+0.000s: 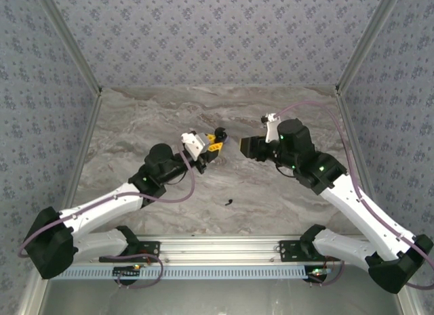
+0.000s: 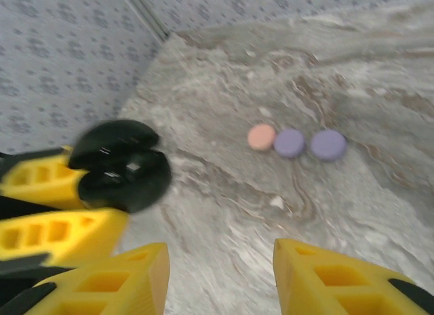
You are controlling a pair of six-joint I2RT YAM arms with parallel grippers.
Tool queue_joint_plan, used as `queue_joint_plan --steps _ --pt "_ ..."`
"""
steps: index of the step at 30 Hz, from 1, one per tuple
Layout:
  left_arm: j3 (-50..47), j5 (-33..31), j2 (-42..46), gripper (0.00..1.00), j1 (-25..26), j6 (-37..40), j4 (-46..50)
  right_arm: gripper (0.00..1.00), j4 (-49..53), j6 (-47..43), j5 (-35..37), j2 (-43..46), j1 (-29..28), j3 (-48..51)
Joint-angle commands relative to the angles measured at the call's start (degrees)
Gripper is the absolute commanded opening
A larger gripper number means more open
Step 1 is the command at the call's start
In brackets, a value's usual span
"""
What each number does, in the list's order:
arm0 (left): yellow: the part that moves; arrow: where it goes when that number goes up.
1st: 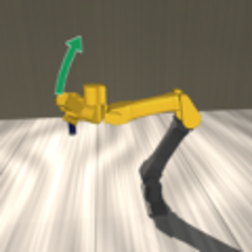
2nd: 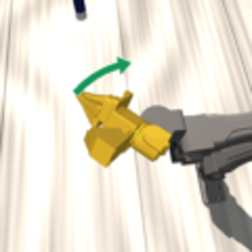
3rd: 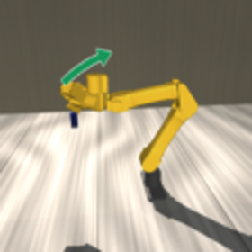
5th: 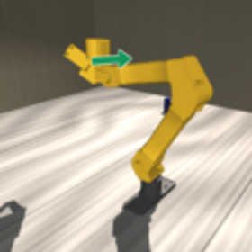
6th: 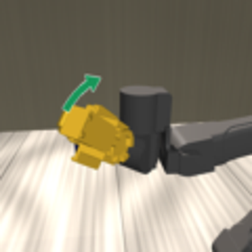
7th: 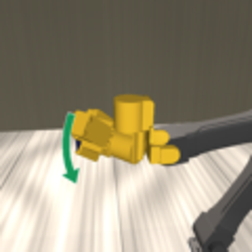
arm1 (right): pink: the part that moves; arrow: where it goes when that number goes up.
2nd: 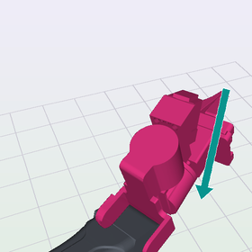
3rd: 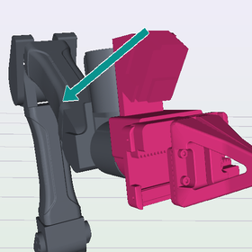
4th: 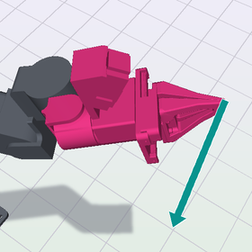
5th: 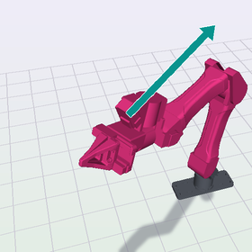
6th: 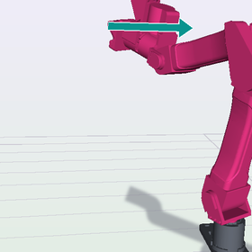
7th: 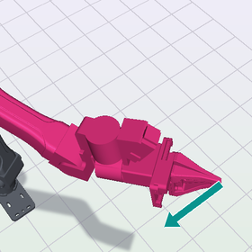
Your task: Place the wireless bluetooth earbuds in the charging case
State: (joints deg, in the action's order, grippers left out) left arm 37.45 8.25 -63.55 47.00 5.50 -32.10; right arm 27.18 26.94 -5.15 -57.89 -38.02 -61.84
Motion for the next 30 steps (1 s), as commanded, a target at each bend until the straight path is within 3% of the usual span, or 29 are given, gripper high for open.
queue_joint_plan --steps 1,7,13,23,30 --pt "-0.7 -5.2 3.6 0.00 0.2 0.5 -1.3 0.46 7.0 0.8 2.9 -1.3 -1.9 4.1" --pt "-2.4 -9.9 7.9 0.00 0.3 2.0 1.0 0.45 5.4 7.6 1.8 -9.2 -8.8 11.2" --pt "-2.8 -12.6 11.3 0.00 0.3 3.4 3.6 0.45 5.5 8.2 0.9 -22.4 -14.9 9.3" --pt "-3.1 -13.0 12.9 0.00 0.3 3.5 4.5 0.43 7.0 5.1 -1.7 -34.1 -15.7 4.4" --pt "-3.0 -12.8 12.7 0.00 0.2 3.4 4.4 0.39 11.2 3.6 1.8 -36.6 -15.6 2.9"
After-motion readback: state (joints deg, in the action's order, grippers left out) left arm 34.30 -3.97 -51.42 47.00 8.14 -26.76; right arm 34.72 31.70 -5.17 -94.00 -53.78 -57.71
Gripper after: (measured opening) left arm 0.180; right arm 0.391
